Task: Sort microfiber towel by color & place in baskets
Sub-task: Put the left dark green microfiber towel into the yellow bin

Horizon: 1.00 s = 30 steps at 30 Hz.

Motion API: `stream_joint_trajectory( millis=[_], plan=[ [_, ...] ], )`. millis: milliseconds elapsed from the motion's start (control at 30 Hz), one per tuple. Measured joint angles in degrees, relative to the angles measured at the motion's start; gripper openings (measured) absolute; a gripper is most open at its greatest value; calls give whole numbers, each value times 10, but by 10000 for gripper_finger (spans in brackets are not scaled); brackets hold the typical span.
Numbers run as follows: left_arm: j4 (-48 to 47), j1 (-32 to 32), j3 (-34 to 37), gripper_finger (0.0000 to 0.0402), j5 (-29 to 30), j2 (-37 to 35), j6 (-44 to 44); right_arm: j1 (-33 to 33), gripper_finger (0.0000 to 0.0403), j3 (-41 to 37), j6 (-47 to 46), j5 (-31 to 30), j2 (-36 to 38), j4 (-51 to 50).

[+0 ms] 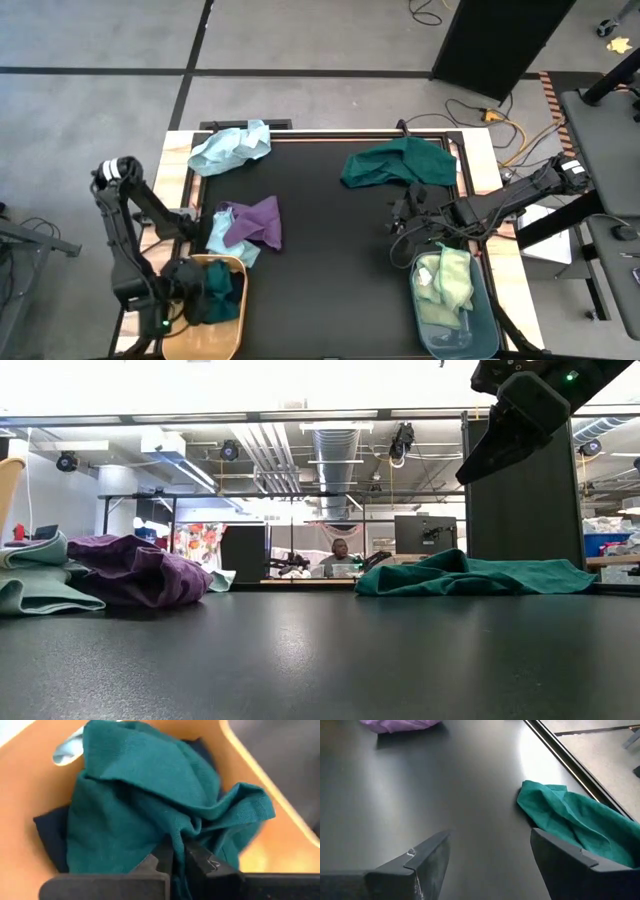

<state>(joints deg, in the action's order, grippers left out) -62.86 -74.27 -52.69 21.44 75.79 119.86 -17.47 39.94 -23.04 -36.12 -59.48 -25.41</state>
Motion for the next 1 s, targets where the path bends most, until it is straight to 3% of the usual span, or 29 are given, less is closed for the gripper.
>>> stream_joint_trajectory(
  millis=[133, 233, 633, 1000],
  plan=[
    [3, 39, 7, 0, -58, 16, -56, 0, 272, 0, 1, 0, 0, 1],
    [5, 60, 7, 2, -65, 32, -90, 0, 271, 0, 1, 0, 0, 2],
    [25, 75, 7, 29, -121, 80, -95, 0, 249, 0, 1, 1, 0, 2],
    [35, 75, 7, 4, -131, 75, -102, 0, 268, 0, 1, 1, 0, 3]
  ],
)
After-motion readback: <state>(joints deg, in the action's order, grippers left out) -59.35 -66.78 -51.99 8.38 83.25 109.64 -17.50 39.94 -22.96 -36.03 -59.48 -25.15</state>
